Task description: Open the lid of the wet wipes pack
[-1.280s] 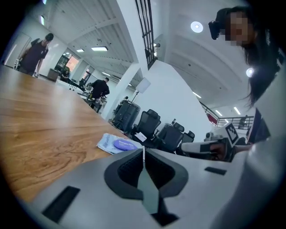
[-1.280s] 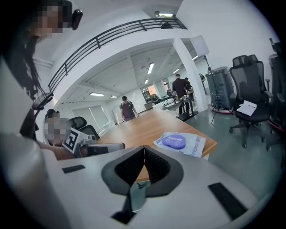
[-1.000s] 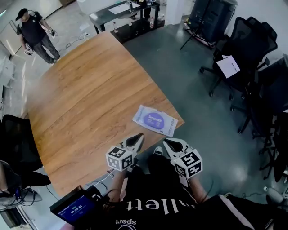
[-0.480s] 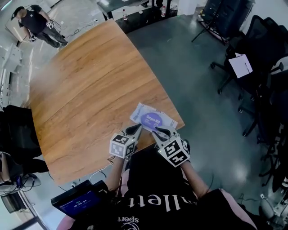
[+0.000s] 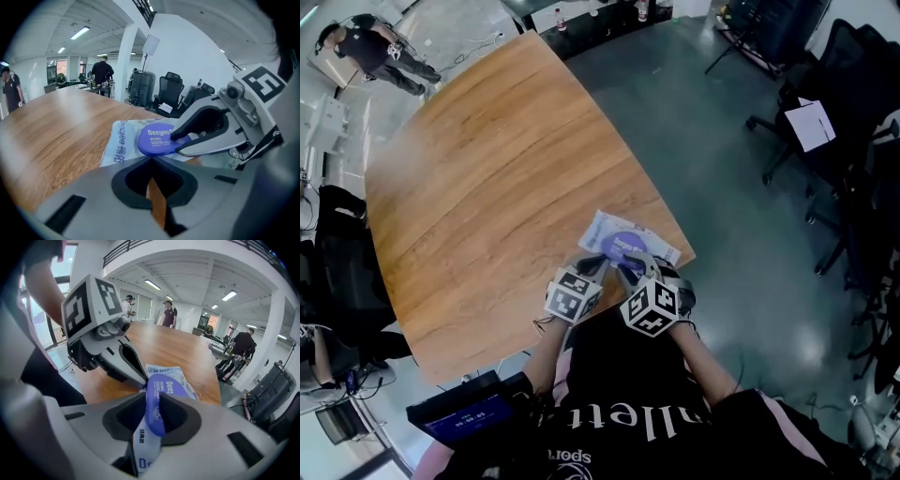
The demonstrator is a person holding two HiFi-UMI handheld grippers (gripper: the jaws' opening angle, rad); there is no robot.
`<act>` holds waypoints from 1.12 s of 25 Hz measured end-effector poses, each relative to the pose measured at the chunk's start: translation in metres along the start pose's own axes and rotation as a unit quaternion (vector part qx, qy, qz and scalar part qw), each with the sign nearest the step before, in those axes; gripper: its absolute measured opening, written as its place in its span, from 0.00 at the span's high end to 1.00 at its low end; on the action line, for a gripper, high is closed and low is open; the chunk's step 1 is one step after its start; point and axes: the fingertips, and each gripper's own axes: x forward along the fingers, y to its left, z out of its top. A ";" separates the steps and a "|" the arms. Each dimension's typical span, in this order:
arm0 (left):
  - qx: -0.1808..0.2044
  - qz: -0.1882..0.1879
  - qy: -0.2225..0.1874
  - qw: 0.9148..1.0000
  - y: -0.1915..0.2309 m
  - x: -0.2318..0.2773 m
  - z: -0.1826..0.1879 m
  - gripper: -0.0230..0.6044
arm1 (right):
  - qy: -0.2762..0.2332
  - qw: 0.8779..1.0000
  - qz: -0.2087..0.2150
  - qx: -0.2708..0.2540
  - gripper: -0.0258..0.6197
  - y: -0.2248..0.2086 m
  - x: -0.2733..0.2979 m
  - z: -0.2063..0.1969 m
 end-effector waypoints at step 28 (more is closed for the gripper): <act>0.019 -0.020 0.010 1.000 0.010 0.003 -0.009 0.96 | -0.131 0.974 -0.110 0.146 0.84 -0.118 -0.044 0.038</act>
